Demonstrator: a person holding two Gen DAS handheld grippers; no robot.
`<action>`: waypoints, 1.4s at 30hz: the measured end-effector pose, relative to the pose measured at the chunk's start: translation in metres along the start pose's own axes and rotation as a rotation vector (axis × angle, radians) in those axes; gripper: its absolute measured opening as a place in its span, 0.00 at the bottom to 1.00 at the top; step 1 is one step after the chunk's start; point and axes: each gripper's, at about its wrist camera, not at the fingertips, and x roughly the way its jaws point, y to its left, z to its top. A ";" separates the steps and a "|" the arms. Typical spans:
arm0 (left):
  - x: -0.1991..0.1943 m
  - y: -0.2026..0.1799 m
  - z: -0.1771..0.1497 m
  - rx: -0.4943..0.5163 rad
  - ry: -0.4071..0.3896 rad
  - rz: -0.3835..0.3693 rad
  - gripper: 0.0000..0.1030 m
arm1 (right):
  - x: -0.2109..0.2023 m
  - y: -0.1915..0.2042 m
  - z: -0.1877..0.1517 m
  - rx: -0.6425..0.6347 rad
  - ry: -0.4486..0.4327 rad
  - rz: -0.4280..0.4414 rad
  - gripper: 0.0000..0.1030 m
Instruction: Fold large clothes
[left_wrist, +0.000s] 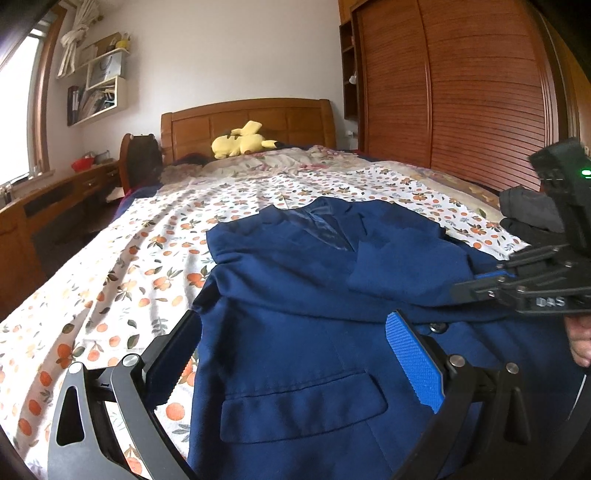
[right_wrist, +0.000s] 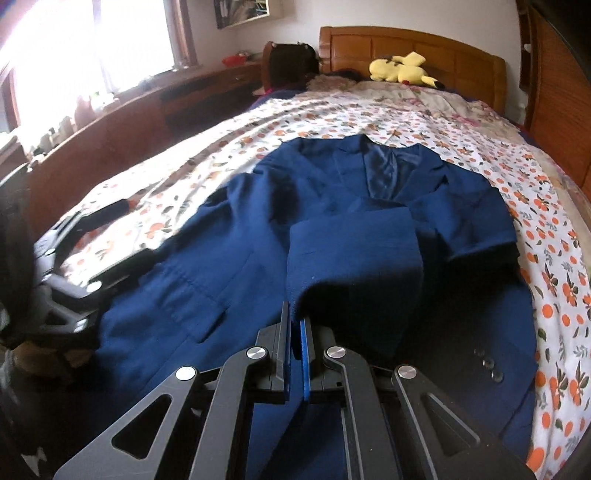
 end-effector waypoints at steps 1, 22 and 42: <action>0.001 -0.001 0.000 0.001 0.001 0.000 0.97 | -0.003 0.001 -0.003 0.001 0.001 0.007 0.03; 0.024 -0.015 -0.009 0.031 0.070 0.049 0.97 | -0.043 -0.070 -0.076 0.074 -0.056 -0.141 0.30; 0.030 -0.120 0.037 0.112 0.139 -0.075 0.90 | -0.094 -0.097 -0.096 0.102 -0.135 -0.089 0.30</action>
